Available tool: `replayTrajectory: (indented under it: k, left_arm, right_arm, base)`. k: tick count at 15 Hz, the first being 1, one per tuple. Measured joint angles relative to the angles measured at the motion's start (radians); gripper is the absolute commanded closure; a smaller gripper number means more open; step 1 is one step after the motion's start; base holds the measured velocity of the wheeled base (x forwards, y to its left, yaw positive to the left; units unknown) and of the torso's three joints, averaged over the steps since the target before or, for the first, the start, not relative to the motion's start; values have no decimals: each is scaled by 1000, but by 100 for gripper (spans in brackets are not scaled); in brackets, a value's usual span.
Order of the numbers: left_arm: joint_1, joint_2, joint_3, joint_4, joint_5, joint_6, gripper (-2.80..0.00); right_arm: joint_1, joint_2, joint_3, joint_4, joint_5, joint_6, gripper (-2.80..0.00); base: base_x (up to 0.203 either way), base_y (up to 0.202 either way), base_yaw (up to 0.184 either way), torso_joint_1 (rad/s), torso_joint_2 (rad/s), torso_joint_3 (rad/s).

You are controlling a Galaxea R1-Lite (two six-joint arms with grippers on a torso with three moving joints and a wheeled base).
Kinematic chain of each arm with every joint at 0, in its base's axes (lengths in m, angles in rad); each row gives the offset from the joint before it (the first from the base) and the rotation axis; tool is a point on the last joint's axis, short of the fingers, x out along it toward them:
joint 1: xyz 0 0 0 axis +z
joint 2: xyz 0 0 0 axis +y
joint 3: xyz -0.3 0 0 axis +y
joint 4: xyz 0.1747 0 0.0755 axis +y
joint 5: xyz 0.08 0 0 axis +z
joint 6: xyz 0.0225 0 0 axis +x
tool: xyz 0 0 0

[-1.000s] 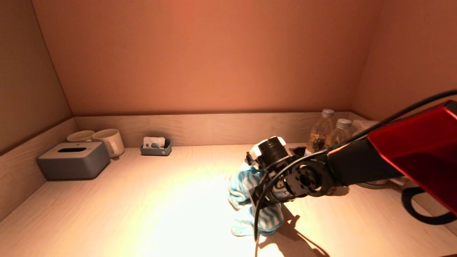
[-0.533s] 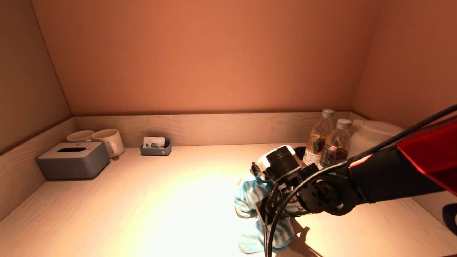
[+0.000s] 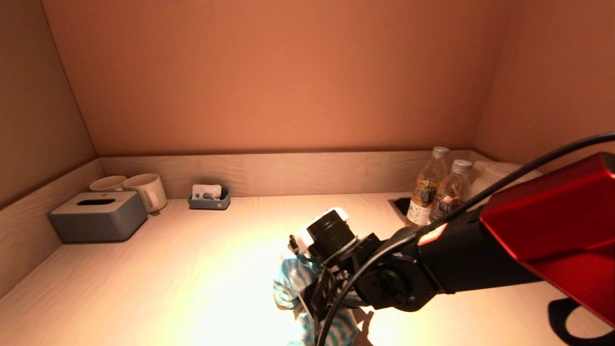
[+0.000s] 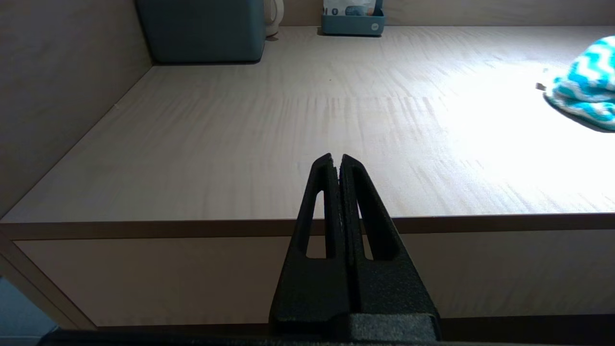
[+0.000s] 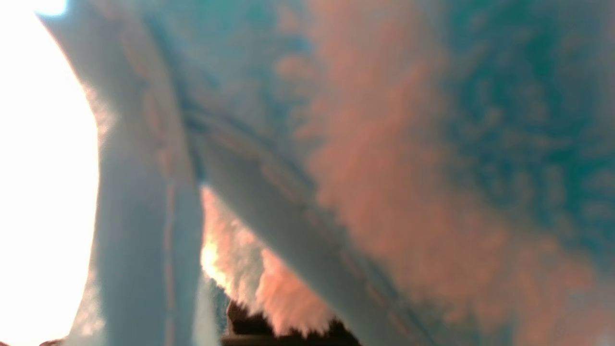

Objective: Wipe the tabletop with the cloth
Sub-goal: Sweep the stains on the table

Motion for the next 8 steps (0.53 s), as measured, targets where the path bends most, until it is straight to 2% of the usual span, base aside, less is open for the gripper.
replayTrajectory:
  k: [3, 8]
  left_arm:
    - [0, 0, 0, 0, 0, 0, 0]
    - [0, 0, 0, 0, 1, -1, 0]
  right_arm:
    - [34, 95, -176, 24, -2, 0, 0]
    - [51, 228, -387, 106, -11, 6, 0]
  base:
    - [0, 0, 0, 0, 0, 0]
    - [0, 0, 0, 0, 0, 0]
